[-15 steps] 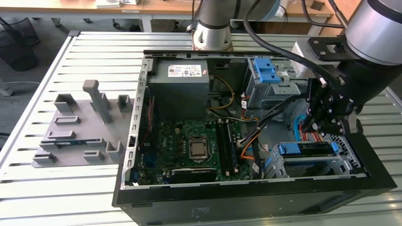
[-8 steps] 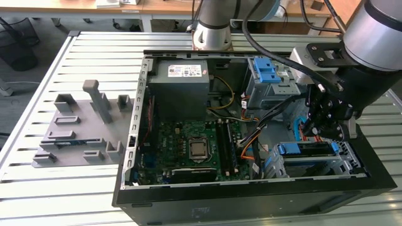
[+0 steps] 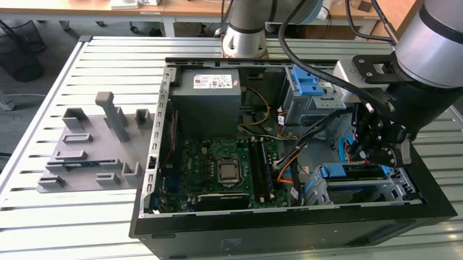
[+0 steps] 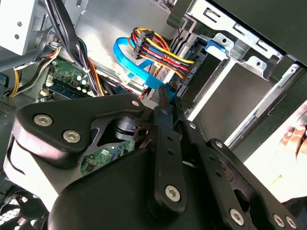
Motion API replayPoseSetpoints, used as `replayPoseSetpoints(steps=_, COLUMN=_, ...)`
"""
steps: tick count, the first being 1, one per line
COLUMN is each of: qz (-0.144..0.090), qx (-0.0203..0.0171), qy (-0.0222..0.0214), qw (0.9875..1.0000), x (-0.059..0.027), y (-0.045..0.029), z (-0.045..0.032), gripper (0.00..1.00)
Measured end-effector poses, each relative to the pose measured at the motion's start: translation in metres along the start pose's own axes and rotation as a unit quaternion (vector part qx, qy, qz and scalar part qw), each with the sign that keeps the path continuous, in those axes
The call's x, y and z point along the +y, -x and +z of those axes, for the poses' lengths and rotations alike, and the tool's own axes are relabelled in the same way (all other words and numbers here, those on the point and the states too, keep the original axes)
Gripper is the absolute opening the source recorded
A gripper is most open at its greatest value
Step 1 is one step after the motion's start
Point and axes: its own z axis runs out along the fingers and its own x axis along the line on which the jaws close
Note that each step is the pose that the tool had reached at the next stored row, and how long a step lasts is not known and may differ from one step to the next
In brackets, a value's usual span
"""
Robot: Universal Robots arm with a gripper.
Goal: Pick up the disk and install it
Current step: 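Insert the second disk wire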
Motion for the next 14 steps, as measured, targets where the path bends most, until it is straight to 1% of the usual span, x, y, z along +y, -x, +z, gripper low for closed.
replayPoseSetpoints(steps=2, qz=0.0, qx=-0.0001, qy=0.0, qw=1.0, x=0.0, y=-0.0002, z=0.0003, gripper=0.17)
replayPoseSetpoints(steps=9, qz=0.0, qx=-0.0001, qy=-0.0003, qw=1.0, x=0.0, y=-0.0056, z=0.0021, gripper=0.17)
replayPoseSetpoints(steps=14, qz=0.0, qx=0.0, qy=-0.0008, qw=1.0, x=0.0, y=-0.0066, z=0.0038, gripper=0.17)
